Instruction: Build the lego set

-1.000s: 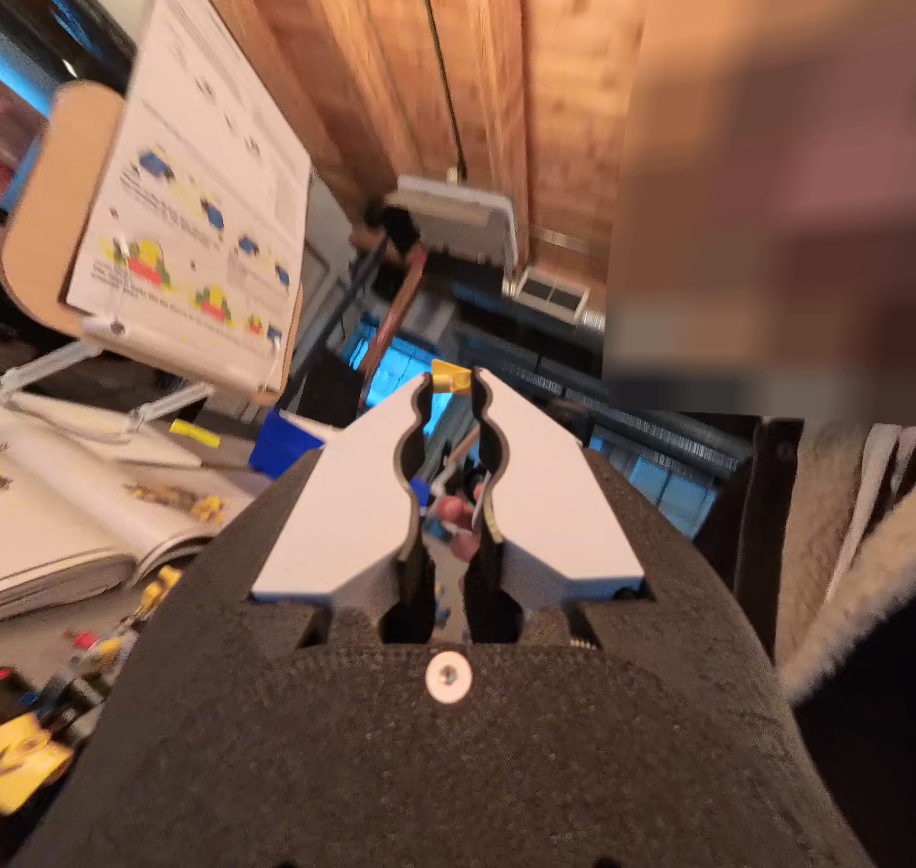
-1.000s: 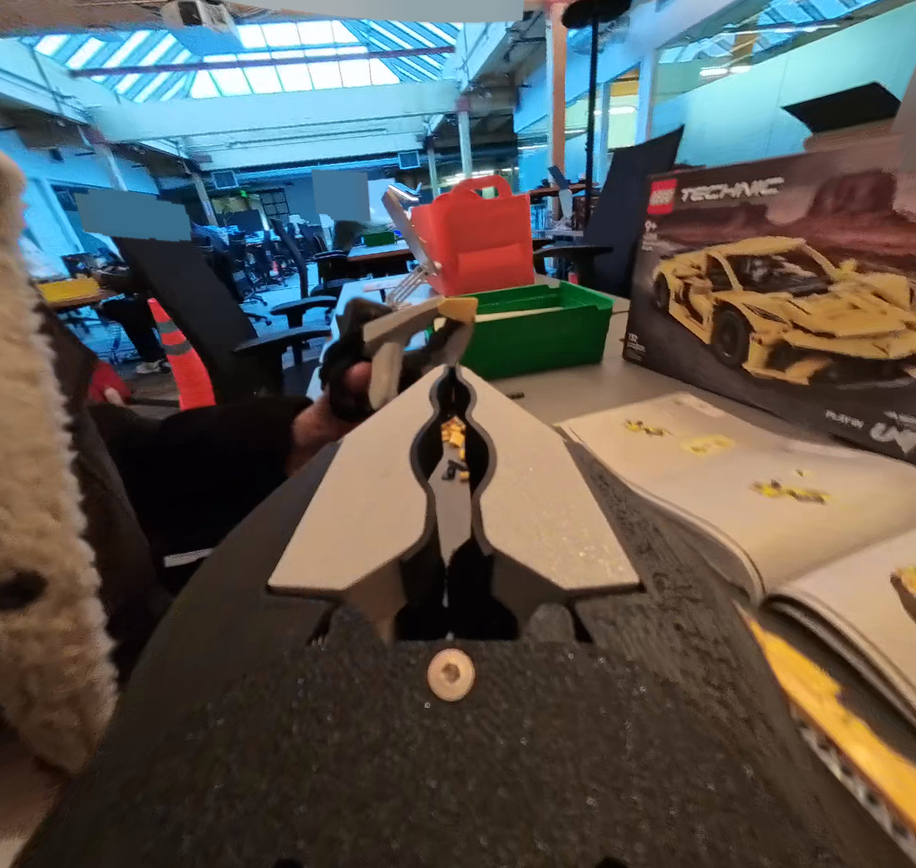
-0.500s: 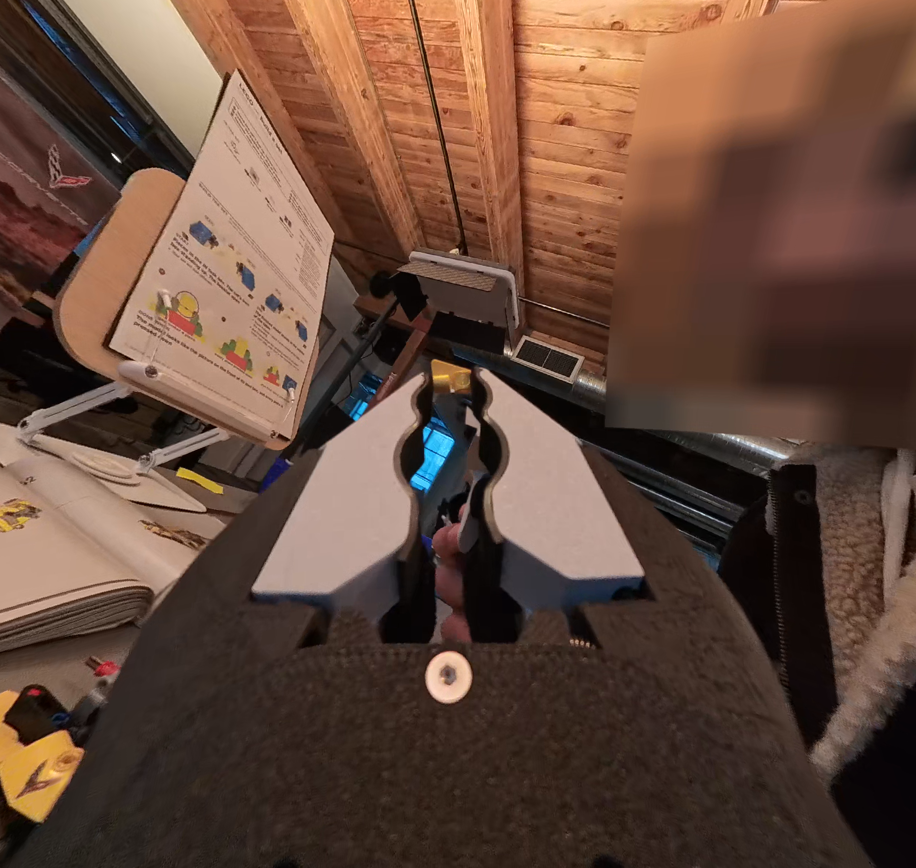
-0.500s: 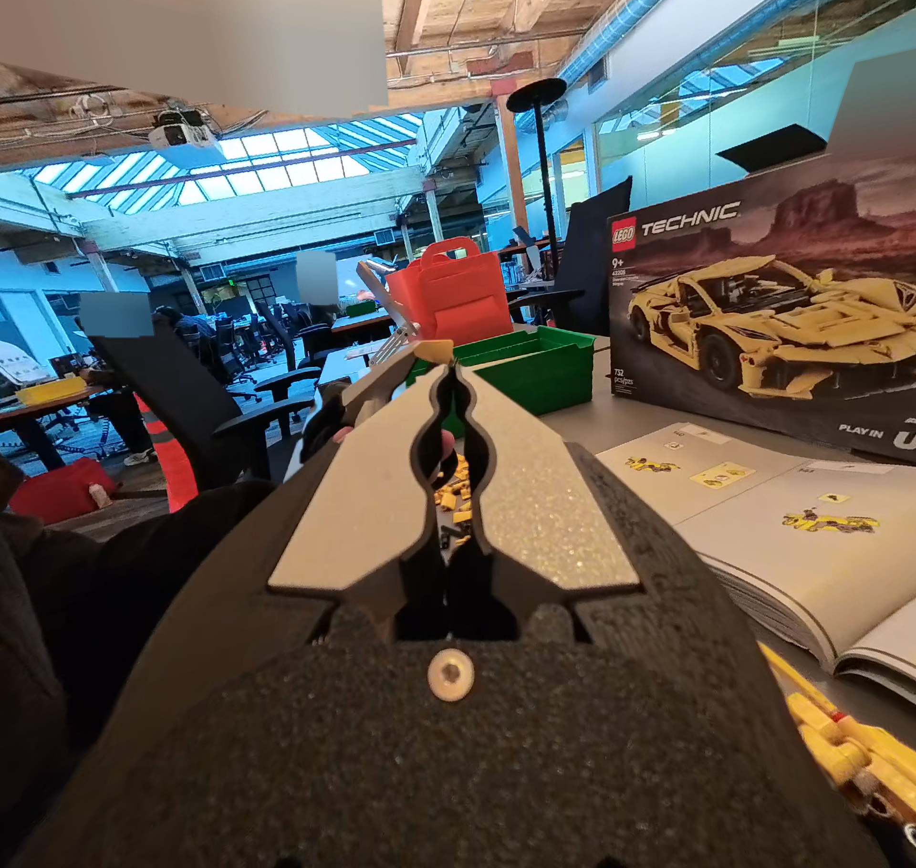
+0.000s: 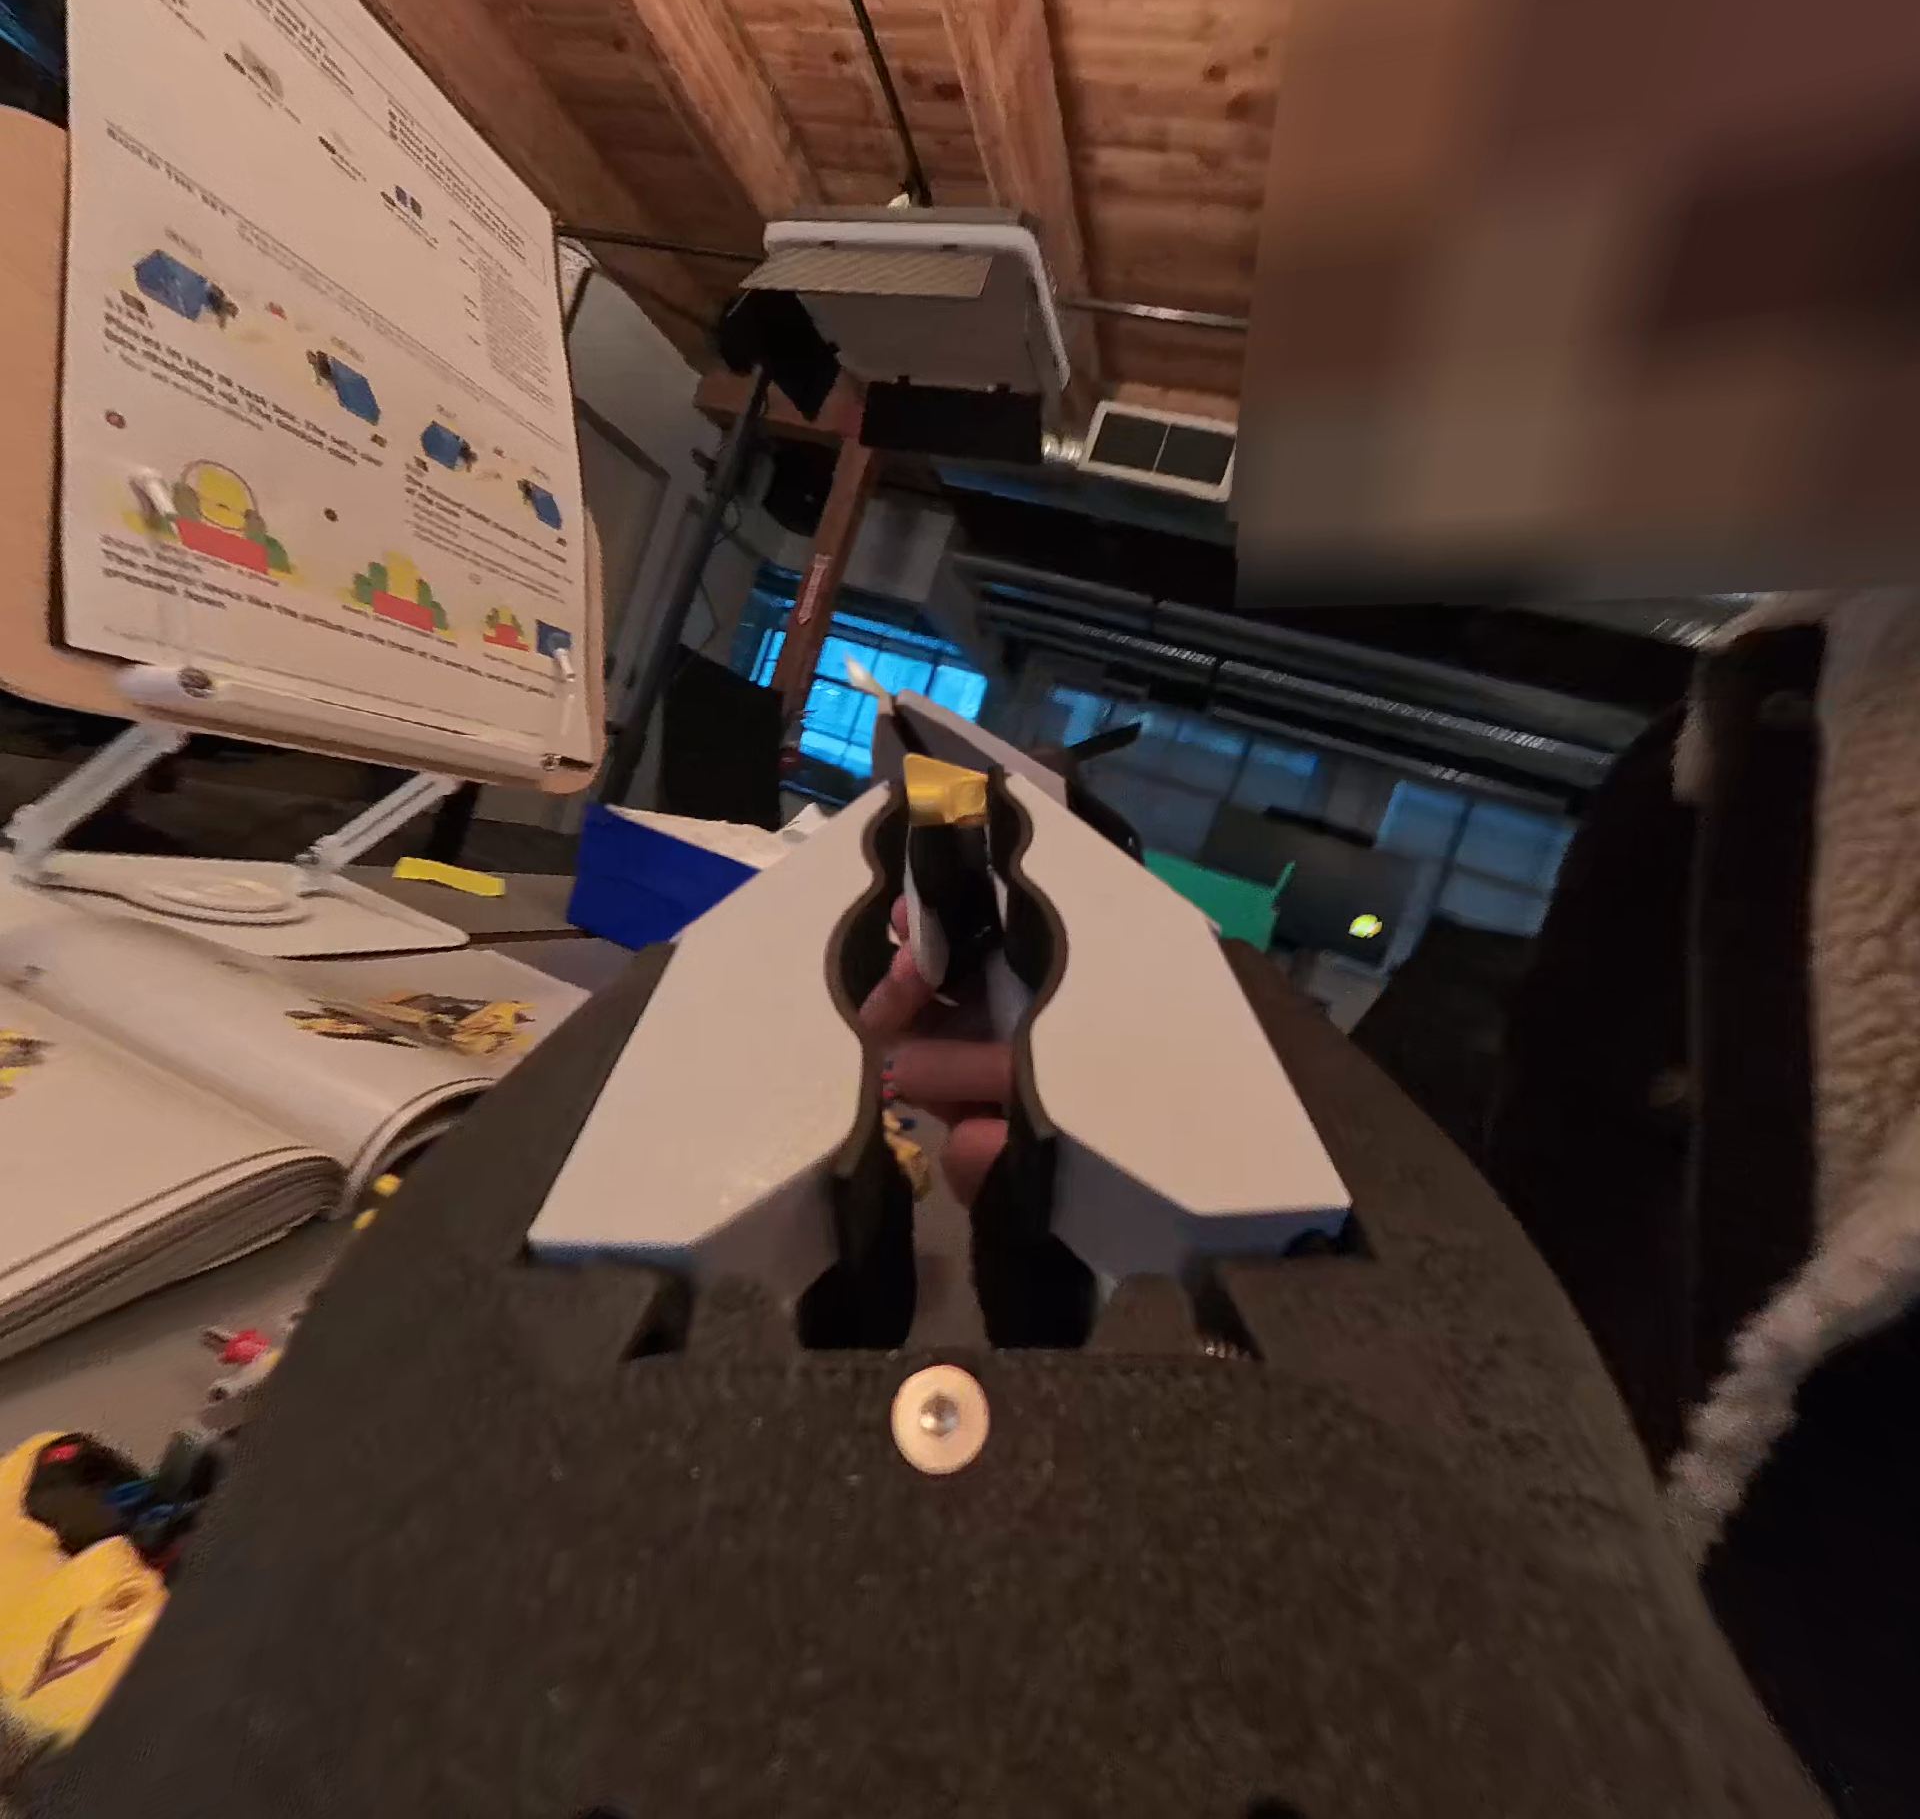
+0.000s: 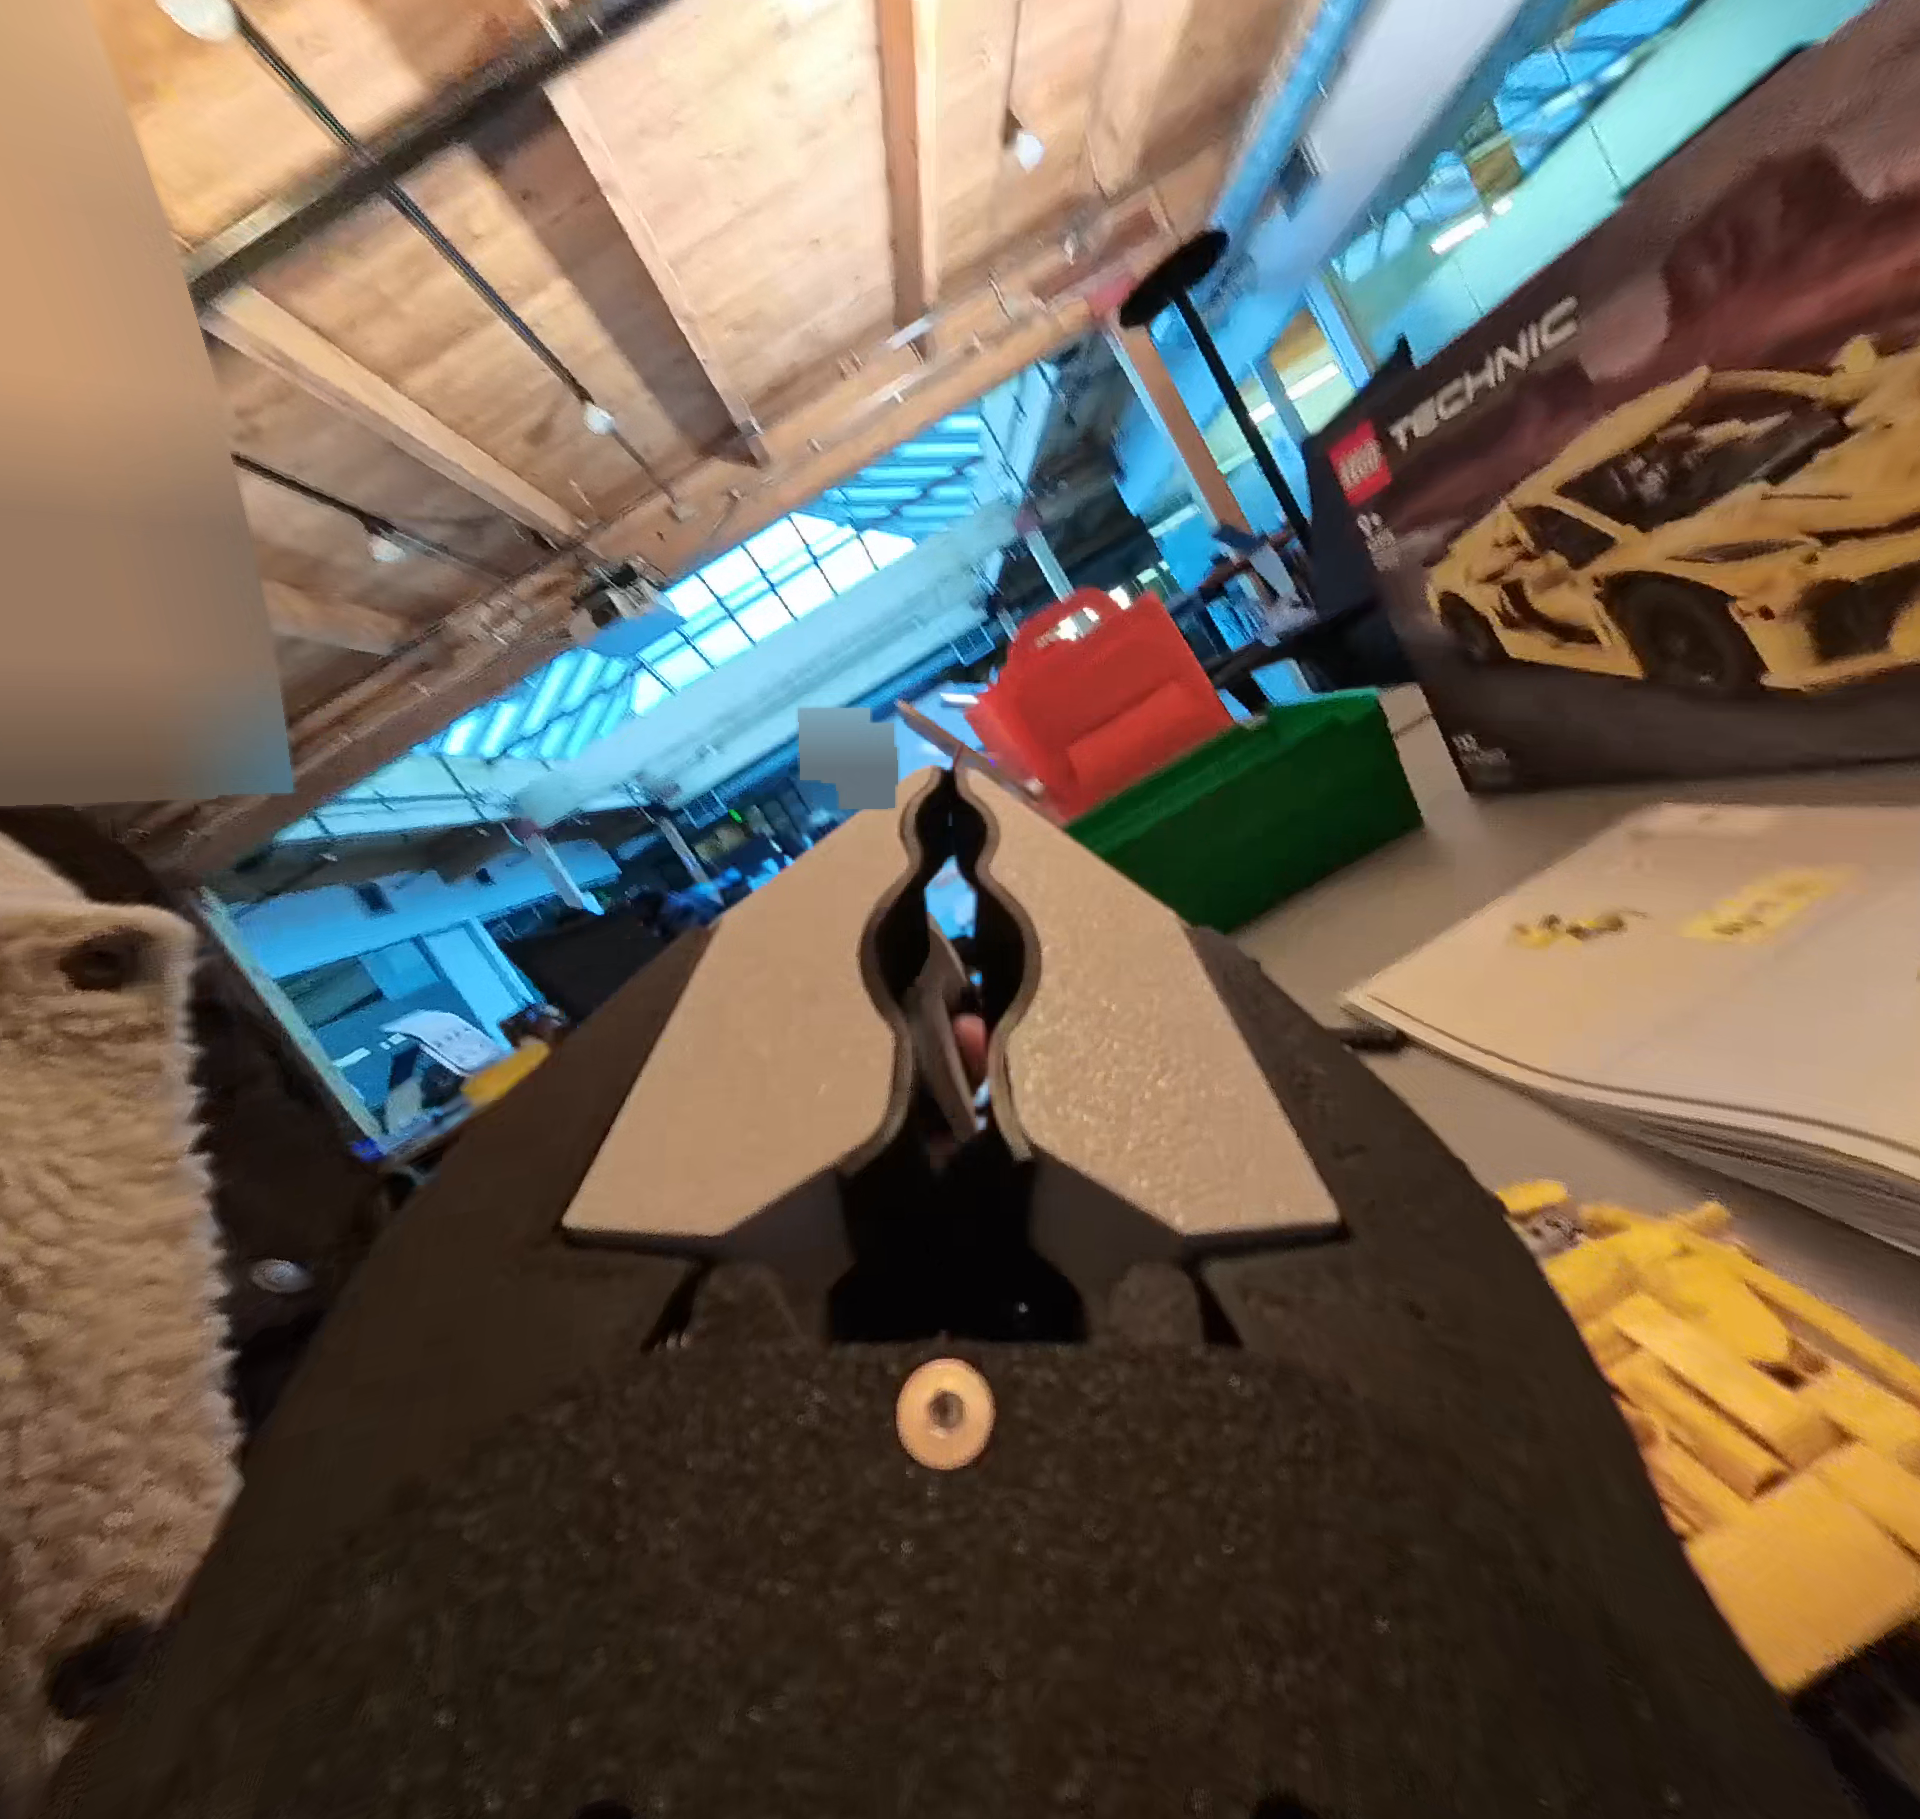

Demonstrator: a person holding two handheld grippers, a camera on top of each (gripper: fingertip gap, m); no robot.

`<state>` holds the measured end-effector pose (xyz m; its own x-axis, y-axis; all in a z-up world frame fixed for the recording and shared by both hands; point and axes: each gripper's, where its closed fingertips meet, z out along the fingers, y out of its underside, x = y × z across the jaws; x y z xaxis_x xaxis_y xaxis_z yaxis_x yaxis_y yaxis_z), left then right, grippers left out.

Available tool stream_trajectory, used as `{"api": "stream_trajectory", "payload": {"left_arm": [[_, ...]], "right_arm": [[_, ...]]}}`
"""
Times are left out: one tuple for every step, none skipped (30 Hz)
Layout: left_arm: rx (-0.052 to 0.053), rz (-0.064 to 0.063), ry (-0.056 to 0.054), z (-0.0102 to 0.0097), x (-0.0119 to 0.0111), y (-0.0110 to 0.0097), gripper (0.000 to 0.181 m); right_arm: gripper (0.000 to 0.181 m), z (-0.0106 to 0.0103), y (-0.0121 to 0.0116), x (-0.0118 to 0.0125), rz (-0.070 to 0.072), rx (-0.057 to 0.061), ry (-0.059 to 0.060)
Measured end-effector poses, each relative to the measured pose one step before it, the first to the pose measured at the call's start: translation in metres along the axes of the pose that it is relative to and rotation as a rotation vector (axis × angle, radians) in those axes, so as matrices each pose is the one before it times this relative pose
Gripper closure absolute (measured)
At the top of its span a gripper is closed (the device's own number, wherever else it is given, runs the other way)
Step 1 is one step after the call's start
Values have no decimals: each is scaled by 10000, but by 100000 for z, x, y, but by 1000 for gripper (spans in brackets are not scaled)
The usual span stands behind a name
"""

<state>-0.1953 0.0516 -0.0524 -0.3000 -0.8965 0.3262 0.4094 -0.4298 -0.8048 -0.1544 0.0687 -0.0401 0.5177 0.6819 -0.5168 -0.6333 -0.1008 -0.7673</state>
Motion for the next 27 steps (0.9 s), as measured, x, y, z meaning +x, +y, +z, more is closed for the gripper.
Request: {"api": "stream_trajectory", "payload": {"left_arm": [[-148, 407, -161, 118, -21, 250, 167], [-110, 367, -169, 75, -80, 181, 167], [-58, 231, -136, 40, -83, 81, 167], [-20, 75, -78, 6, -71, 7, 167], [18, -39, 3, -8, 0, -22, 167], [30, -31, 1, 1, -8, -40, 167], [-32, 19, 19, 34, 46, 61, 167], [-92, 22, 36, 74, 100, 153, 167], [-28, 25, 31, 36, 101, 55, 167], [-30, 3, -2, -11, 20, 31, 167], [-63, -14, -32, -16, -66, 81, 167], [-48, -48, -29, -13, -79, 56, 167], [-49, -88, -10, -6, -62, 71, 167], [-101, -124, -29, 12, -93, 126, 167], [-126, -136, -7, -12, -84, 156, 167], [-111, -161, 3, -5, -73, 157, 167], [-31, -192, 6, -43, -70, 13, 167], [-23, -185, 3, -75, -97, -2, 167], [-9, -200, 44, -44, -34, 4, 167], [-1, -185, 68, -10, 10, 11, 167], [-36, -107, 30, -3, -5, 41, 167], [-49, -72, 8, -20, -21, 50, 167], [-35, -153, 57, -39, 15, 34, 167], [-47, -261, 85, -57, 12, 57, 167], [-54, -336, 123, -75, -2, 64, 167], [-79, -400, 119, -81, -38, 87, 167], [-64, -370, 146, -74, -5, 96, 167]], "right_arm": [[181, 159, 433, 142, -293, -250, 259], [181, 218, 502, 149, -576, -336, 414], [181, 265, 590, 137, -808, -404, 491], [181, 267, 515, 48, -857, -349, 462], [181, 264, 409, -135, -774, -263, 341], [181, 262, 347, -270, -593, -201, 182], [181, 222, 294, -264, -409, -192, 89], [181, 118, 91, -339, -250, -71, -54], [181, -38, -120, 0, -118, 52, 85], [181, -43, -46, -10, -63, 4, -12], [181, -39, 12, 11, 7, -36, -19], [181, -40, -50, 7, 6, 29, -7], [181, -1, 32, 39, -60, -23, 43], [181, 1, 65, 68, -161, -55, 96], [181, 26, 85, -3, -206, -77, 73], [181, 49, 74, -47, -177, -65, 48], [181, 54, 75, 4, -122, -53, 53], [181, 57, 114, 4, -34, -73, 6], [181, 24, 49, -35, 41, -29, -49], [181, -3, 15, -38, 63, -1, -54], [181, 18, 48, -16, 43, -30, -40], [181, 30, 63, -28, 7, -53, -61], [181, 14, 48, -78, -53, -53, -77], [181, 11, 73, -61, -76, -76, -49], [181, 20, 95, -73, -67, -78, -67], [181, 41, 159, -48, -32, -119, -82], [181, 24, 105, -94, -16, -97, -117]]}}
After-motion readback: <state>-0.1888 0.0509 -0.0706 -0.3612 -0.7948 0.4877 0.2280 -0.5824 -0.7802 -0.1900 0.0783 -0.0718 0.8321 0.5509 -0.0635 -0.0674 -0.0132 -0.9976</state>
